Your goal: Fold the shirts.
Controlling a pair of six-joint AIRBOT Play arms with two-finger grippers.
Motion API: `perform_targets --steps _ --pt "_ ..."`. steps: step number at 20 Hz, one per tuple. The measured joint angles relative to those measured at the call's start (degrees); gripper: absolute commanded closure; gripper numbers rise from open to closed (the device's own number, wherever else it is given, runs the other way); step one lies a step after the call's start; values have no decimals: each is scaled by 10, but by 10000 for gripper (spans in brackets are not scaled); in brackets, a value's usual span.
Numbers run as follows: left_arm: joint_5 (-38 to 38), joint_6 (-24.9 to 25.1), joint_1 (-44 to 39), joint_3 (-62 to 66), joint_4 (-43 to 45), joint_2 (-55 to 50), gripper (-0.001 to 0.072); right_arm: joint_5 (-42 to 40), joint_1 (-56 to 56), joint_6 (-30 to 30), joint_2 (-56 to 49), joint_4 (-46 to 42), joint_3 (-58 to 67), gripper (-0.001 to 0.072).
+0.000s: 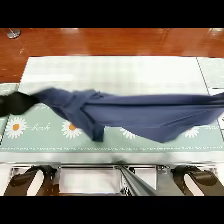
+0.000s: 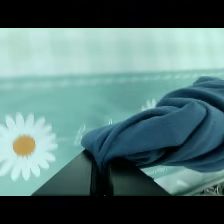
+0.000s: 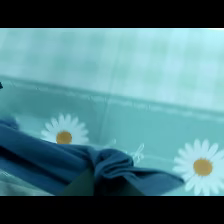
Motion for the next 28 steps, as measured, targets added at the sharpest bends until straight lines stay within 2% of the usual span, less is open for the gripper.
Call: perform_targets --steps 5,8,10,11,12,13,14,16,18,21,24,28 --pt "171 8 -93 -142 -8 -87 683 -173 -9 37 -58 -24 -201 692" --pt "297 9 -146 -146 -14 -183 683 -277 -32 47 -156 -3 -223 692" --pt "351 9 -163 -124 -31 -247 680 -320 -51 46 -229 37 -208 692" --pt "367 9 -169 -107 -42 -279 617 -333 -59 40 -268 63 -195 690" --pt "376 10 -173 -86 -57 -308 285 -345 -64 34 -304 90 -181 537" --pt "376 11 -176 -67 -66 -331 14 -354 -69 30 -333 115 -167 183" --pt "365 10 -177 -44 -71 -353 1 -356 -72 26 -360 140 -152 92" --pt "317 14 -171 -1 -65 -381 2 -352 -81 11 -393 182 -120 92" --pt "237 17 -149 34 -27 -391 2 -318 -105 -13 -407 202 -83 93" --pt "137 20 -98 29 33 -367 3 -245 -170 -45 -393 183 -55 94" --pt "114 37 -68 -70 23 -311 3 -212 -248 -55 -348 137 -106 94" --pt "155 123 -86 -230 -115 -272 3 -238 -316 -82 -275 160 -257 94"
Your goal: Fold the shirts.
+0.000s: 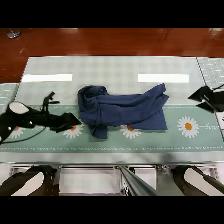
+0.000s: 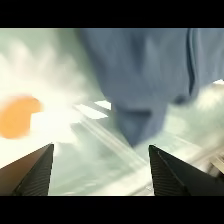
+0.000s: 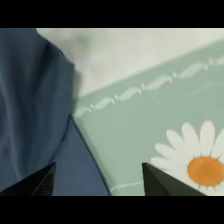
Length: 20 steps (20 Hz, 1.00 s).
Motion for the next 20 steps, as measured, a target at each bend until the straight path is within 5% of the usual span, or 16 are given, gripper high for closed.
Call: perform_targets --steps 10,11,12,13,20 --pt "177 77 -174 -57 -197 -43 9 -26 -26 -74 46 101 -151 94" --pt "183 78 -188 -50 -203 -53 133 -25 -26 -75 47 103 -153 94" --pt "192 80 -201 -42 -206 -64 556 -25 -27 -77 48 106 -155 94" --pt "201 80 -211 -34 -198 -75 682 -24 -27 -77 48 106 -156 94" --pt "140 95 -196 38 -213 -96 683 -37 -27 -79 48 110 -158 95"
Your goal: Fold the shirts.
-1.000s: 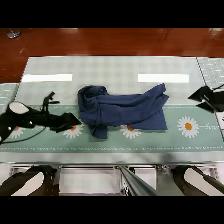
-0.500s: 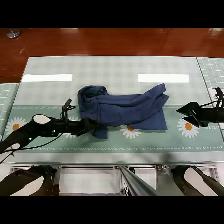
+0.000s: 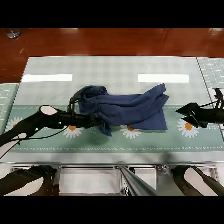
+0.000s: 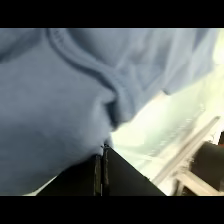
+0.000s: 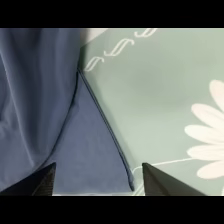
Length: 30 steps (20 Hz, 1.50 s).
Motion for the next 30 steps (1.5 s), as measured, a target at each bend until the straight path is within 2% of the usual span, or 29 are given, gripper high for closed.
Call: perform_targets --steps 5,10,17,18,19,20,21,26,30 --pt "-31 5 30 23 0 -2 682 -45 4 3 -30 23 15 95" --pt "-40 6 36 27 -2 -2 682 -66 61 2 -153 37 90 95" --pt "-43 6 38 28 -2 -2 682 -70 141 40 -318 42 234 96" --pt "-43 6 38 28 -2 -2 682 -70 150 43 -332 47 248 138" --pt "-42 6 38 28 -2 -2 682 -66 159 49 -343 47 260 287" --pt "-42 6 38 28 -2 -2 682 -68 167 52 -353 40 270 593" --pt "-42 6 38 28 -2 -2 682 -70 174 53 -359 33 278 692" --pt "-67 7 79 58 -2 12 683 -26 188 51 -359 21 347 693" --pt "-96 6 156 177 -1 61 683 10 190 53 -313 6 494 693"
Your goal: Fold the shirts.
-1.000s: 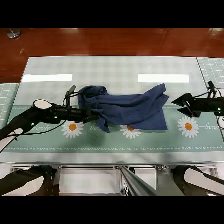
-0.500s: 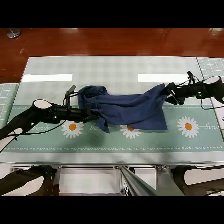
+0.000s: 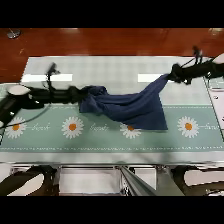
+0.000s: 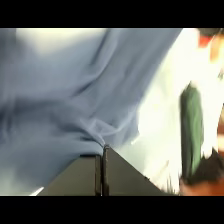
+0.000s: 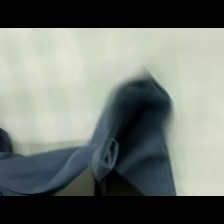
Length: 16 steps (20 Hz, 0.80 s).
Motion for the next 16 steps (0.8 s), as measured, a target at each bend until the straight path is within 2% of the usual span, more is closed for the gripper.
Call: perform_targets --steps 4,7,12,16 --pt "1 -13 57 200 1 44 683 23 7 10 51 1 210 693" --pt "2 -50 93 373 41 62 684 39 13 14 126 3 305 693" --pt "-15 -129 159 608 180 100 683 60 16 9 291 -40 351 693" --pt "-19 -161 209 683 287 169 683 78 16 15 403 -105 359 693"
